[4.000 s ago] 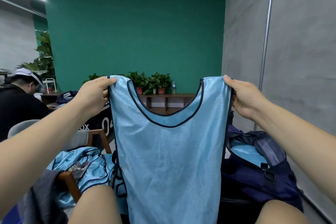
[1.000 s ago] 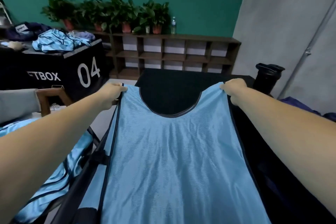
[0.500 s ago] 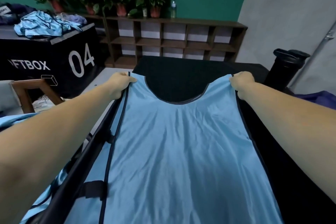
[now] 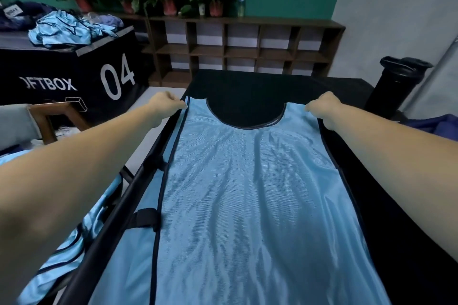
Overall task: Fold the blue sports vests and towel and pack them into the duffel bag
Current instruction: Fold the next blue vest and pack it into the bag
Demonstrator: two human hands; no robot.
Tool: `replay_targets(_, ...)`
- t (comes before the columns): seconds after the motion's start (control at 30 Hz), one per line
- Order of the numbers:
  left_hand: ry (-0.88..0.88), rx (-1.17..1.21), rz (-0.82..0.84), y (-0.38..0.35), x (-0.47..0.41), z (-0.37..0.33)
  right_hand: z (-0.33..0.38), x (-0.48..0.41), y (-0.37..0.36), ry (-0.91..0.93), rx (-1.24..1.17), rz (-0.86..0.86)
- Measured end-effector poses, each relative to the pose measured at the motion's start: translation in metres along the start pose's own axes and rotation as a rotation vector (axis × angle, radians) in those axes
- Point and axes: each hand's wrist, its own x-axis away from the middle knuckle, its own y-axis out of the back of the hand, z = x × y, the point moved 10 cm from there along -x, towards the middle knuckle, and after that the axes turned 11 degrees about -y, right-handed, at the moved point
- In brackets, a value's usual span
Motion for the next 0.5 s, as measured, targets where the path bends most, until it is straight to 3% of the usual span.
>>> replay_targets(0.17, -0.101, -0.057, -0.03, 0.015, 0.042, -0.018, 0.013, 0.027, 0.007, 0.09, 0.037, 0.038)
replay_targets(0.5, -0.205, -0.188, 0.082, 0.032, 0.182, -0.066, 0.004, 0.162, 0.017, 0.261, 0.066, 0.186)
